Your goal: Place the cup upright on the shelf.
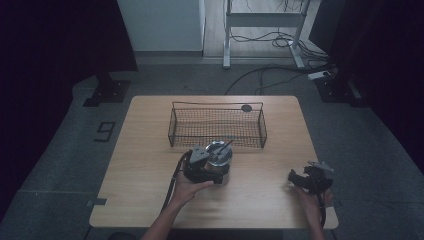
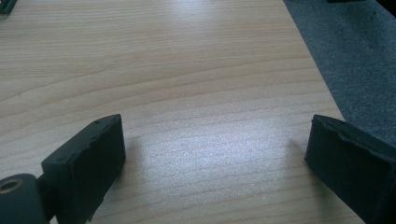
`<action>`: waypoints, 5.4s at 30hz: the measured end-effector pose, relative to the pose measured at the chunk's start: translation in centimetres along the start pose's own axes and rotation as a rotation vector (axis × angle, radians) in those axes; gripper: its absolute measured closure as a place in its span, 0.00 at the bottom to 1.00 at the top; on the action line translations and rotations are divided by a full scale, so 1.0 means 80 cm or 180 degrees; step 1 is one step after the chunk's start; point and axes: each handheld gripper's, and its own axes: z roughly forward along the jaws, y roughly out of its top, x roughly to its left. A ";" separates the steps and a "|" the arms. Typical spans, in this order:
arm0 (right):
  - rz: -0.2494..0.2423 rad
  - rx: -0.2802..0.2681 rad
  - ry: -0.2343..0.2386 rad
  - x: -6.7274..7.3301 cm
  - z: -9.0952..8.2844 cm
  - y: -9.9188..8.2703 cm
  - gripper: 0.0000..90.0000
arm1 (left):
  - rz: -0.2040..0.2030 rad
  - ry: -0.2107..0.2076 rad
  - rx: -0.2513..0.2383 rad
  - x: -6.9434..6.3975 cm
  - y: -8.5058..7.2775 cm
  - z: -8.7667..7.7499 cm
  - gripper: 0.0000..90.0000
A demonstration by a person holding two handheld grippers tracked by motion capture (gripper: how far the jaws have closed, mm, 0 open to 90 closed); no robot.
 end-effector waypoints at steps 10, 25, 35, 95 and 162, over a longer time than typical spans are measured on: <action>0.0000 -0.0001 0.0003 0.000 0.000 0.000 0.05 | 0.0075 0.0140 -0.0092 -0.004 0.001 0.019 0.00; -0.0003 -0.0007 0.0015 -0.001 0.000 0.000 0.06 | 0.0226 0.0307 -0.0099 -0.009 -0.001 0.031 0.04; -0.0002 -0.0008 0.0013 -0.001 0.000 0.000 0.06 | 0.0268 0.0210 -0.0048 -0.009 0.000 0.023 0.04; -0.0002 -0.0013 0.0009 -0.001 0.000 0.000 0.07 | 0.0177 0.0120 -0.0303 0.014 0.075 -0.046 0.04; -0.0010 -0.0020 0.0003 -0.001 0.000 0.000 0.07 | 0.0032 0.0246 -0.0379 0.069 0.180 -0.029 0.04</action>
